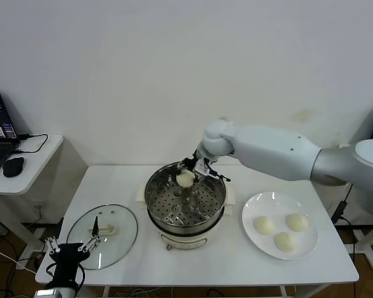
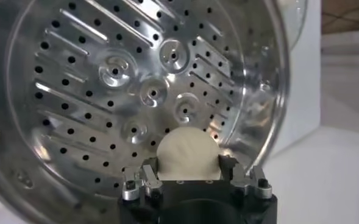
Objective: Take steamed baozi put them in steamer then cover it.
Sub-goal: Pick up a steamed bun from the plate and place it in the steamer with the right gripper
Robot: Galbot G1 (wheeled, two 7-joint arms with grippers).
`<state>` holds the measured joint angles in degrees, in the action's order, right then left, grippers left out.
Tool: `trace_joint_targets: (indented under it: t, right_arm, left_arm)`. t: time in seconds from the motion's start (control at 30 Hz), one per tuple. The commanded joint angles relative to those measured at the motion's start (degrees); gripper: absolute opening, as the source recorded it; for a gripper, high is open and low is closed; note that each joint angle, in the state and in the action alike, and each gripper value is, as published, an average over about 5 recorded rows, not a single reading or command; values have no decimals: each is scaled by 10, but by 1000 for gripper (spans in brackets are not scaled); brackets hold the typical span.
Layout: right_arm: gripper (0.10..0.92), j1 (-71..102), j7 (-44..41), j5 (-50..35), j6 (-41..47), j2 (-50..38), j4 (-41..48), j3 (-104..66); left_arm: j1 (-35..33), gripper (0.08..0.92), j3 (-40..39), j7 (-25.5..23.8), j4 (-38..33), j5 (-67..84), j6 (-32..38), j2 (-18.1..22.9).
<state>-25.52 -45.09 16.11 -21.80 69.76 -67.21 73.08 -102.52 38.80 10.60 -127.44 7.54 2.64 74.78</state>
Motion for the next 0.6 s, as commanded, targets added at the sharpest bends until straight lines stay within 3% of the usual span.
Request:
trace_joint_targets:
  t: [0.03, 0.23, 0.33, 0.5, 0.6]
  right_arm:
    - [627, 24, 16, 55, -32, 15, 37, -3]
    - [754, 21, 22, 39, -31, 8, 28, -12]
    - [808, -11, 3, -16, -9, -16, -4, -10]
    - [822, -98, -76, -206, 139, -105, -115, 2]
    - [823, -138, -117, -276, 236, -174, -185, 2]
  left_arm:
    - [0, 823, 1, 0, -2, 1, 1, 0]
    - [-2, 823, 1, 1, -7, 1, 1, 1]
    - [-2, 823, -1, 1, -8, 0, 0, 3]
    - [-2, 823, -3, 1, -11, 0, -1, 3]
    - [1, 823, -3, 0, -14, 1, -3, -1]
